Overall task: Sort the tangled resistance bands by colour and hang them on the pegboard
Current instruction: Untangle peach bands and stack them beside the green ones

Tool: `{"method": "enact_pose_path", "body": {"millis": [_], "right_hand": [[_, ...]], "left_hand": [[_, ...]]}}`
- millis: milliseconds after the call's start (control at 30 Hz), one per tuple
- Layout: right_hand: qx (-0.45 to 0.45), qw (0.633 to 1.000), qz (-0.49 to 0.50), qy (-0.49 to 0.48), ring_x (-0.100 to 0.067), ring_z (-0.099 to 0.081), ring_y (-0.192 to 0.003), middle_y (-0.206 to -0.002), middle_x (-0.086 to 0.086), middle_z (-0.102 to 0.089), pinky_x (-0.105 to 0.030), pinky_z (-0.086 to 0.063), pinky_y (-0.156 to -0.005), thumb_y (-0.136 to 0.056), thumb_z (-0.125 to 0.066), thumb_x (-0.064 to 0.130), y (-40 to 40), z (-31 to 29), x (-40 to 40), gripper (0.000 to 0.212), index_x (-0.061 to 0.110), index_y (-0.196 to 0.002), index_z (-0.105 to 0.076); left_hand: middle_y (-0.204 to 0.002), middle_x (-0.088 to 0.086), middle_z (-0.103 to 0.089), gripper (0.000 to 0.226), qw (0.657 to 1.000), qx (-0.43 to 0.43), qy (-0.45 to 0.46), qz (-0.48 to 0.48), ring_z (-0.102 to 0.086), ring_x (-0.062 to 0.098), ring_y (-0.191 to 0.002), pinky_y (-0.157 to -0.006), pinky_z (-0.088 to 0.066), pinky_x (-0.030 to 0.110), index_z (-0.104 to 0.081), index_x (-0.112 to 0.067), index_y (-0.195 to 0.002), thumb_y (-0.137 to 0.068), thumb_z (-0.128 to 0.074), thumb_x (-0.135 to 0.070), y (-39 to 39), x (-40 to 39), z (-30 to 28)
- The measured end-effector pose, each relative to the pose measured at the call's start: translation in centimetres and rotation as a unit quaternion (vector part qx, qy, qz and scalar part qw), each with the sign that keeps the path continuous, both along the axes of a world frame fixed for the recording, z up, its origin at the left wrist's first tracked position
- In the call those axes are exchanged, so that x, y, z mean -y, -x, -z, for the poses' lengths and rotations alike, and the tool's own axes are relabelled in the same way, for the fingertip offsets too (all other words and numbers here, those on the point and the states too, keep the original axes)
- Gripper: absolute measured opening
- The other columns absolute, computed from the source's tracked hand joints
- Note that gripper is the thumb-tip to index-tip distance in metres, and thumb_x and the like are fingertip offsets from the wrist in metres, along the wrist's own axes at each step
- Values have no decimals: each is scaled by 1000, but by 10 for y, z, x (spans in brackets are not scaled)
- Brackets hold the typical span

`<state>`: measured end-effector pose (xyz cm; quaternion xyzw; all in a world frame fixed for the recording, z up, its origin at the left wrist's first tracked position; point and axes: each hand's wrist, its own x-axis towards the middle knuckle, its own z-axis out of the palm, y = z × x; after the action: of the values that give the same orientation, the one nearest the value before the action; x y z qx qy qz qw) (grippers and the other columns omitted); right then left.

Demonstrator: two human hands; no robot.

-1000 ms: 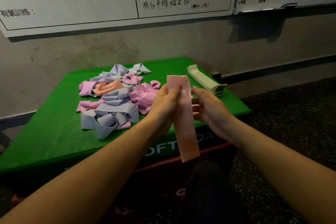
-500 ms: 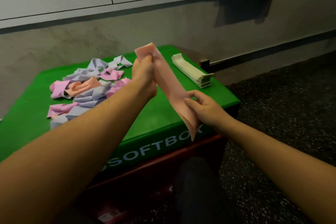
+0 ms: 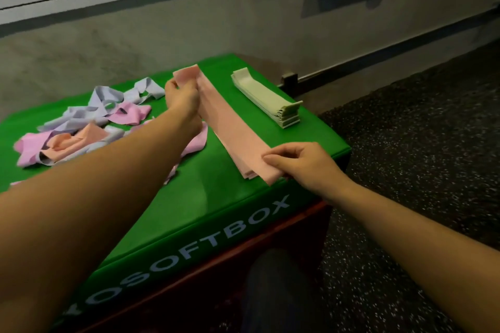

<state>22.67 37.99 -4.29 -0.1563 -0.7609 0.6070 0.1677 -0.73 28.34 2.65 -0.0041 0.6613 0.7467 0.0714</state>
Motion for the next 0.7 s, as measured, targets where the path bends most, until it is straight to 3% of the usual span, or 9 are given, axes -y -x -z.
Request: {"method": "enact_pose_path", "body": {"millis": [100, 233, 333, 433, 533, 600, 700], "right_hand": [[12, 998, -49, 29, -7, -64, -80, -100, -1, -76, -22, -55, -74, -91, -69, 13, 7, 0, -6, 18, 16, -107, -76], [33, 987, -147, 56, -2, -68, -94, -108, 1, -73, -17, -52, -90, -83, -75, 7, 16, -7, -18, 43, 16, -125, -67], [40, 983, -160, -76, -4, -67, -105, -115, 6, -71, -24, -52, -98, -83, -75, 5, 32, -5, -26, 44, 22, -123, -68], [9, 975, -125, -184, -4, -66, -97, -105, 8, -72, -29, -54, -90, -86, -74, 13, 45, 1, -30, 27, 23, -111, -74], [-46, 955, -119, -267, -9, -59, -88, -93, 6, -65, -30, -50, -79, -84, -75, 33, 54, 11, -34, 23, 22, -104, -78], [-77, 926, -111, -354, -12, -47, -91, -94, 5, -56, -30, -43, -79, -82, -69, 48, 60, 19, -38, 31, 24, -99, -79], [-114, 909, -127, -379, -12, -46, -94, -100, 5, -61, -32, -42, -81, -82, -65, 51, 67, 28, -39, 34, 22, -94, -79]], "left_hand": [[-110, 6, -64, 16, 1000, 0, 28, -3, -65, 23, -97, -85, -57, 42, -49, -24, -110, -95, -55, -20, 19, -7, 8], [-106, 4, -61, 18, 998, -4, 61, 6, -61, 19, -92, -76, -56, 34, -48, -21, -113, -97, -51, -15, 41, -15, 15], [-104, 3, -59, 15, 996, -2, 84, 22, -62, 21, -102, -88, -57, 40, -48, -21, -111, -98, -55, -19, 55, -20, 22], [-107, 5, -59, 16, 994, -11, 107, 25, -60, 20, -97, -89, -57, 42, -47, -20, -111, -98, -56, -21, 66, -25, 32], [-103, 3, -58, 20, 989, -23, 144, 26, -58, 17, -90, -85, -57, 39, -49, -18, -116, -98, -58, -21, 74, -28, 45], [-103, 2, -57, 27, 985, -29, 168, 37, -58, 17, -93, -78, -57, 34, -51, -17, -121, -96, -61, -21, 77, -29, 52], [-112, 4, -57, 34, 979, -53, 190, 55, -59, 20, -98, -77, -57, 35, -52, -18, -122, -92, -67, -19, 84, -28, 63]]}}
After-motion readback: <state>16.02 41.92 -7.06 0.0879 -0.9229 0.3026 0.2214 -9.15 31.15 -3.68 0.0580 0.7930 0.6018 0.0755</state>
